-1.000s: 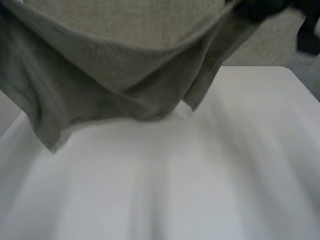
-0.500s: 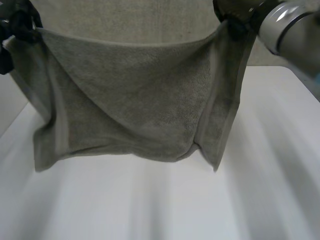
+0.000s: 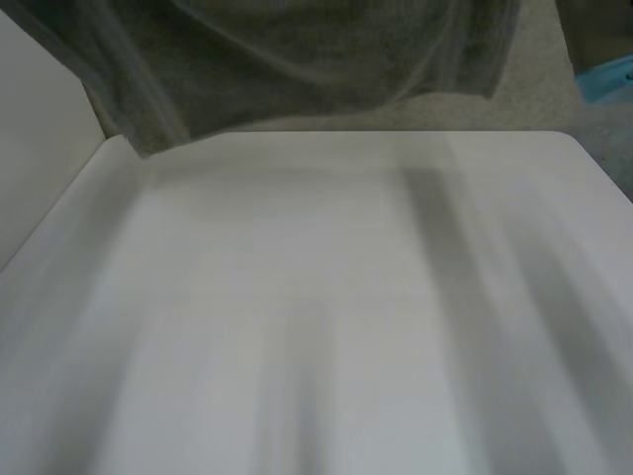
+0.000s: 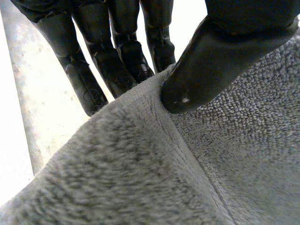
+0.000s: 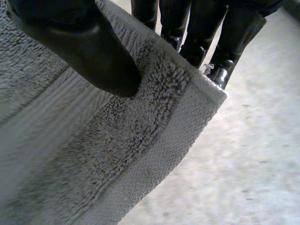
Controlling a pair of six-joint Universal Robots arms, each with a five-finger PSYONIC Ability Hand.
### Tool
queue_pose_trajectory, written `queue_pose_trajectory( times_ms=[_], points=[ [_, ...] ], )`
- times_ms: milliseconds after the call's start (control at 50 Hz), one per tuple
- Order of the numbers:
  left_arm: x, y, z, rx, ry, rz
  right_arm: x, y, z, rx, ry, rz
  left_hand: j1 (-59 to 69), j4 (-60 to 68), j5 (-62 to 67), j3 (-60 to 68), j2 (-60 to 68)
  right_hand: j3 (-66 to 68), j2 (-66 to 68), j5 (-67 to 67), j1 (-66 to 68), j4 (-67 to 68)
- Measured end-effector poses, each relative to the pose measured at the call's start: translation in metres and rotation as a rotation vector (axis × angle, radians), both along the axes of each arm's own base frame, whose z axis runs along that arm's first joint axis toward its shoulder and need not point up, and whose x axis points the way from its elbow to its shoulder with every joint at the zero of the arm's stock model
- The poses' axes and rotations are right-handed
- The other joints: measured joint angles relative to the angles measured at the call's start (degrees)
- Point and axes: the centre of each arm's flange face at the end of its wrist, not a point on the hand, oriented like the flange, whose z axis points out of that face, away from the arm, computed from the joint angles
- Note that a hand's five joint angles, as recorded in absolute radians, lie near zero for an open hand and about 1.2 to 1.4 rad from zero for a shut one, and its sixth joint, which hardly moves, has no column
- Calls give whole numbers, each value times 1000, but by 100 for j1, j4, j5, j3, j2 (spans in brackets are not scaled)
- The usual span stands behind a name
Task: Fold the towel.
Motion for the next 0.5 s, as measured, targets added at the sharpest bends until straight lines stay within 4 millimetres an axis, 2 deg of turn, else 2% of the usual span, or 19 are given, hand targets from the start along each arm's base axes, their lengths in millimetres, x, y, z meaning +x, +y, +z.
queue_pose_trajectory(
  times_ms=[80,120,140,180,200,240,340,420,460,500],
  points=[
    [-1,-9,-40,123,-24,-9,7,-4,-43,180,125,67,0,0,3,0,5,0,0,0,0,1],
    [0,-14,-75,228,-46,-23,10,-6,-81,332,216,107,1,0,35,11,21,0,0,1,0,2],
    [0,-15,-85,256,-53,-29,10,-6,-90,364,235,114,1,0,41,17,22,0,0,0,0,2],
    [2,-16,-125,368,-84,-56,8,-6,-129,512,319,140,2,0,47,25,23,0,0,4,0,2],
    [3,-15,-134,391,-92,-63,7,-5,-139,548,340,144,2,0,47,26,24,0,0,4,0,2],
    [8,-9,-178,501,-136,-97,0,-2,-177,677,423,153,2,0,48,26,24,0,0,0,0,3],
    [14,17,-243,653,-242,-166,-16,13,-233,835,563,160,3,1,49,27,25,0,0,0,0,4],
    [16,42,-267,704,-329,-204,-28,26,-244,858,608,157,4,1,49,27,25,1,0,0,0,4],
    [17,50,-267,705,-355,-208,-32,31,-239,845,608,150,4,1,49,27,25,0,0,0,0,4],
    [20,59,-261,692,-378,-202,-38,38,-225,817,597,137,4,1,49,27,25,0,0,0,0,4]
  ],
)
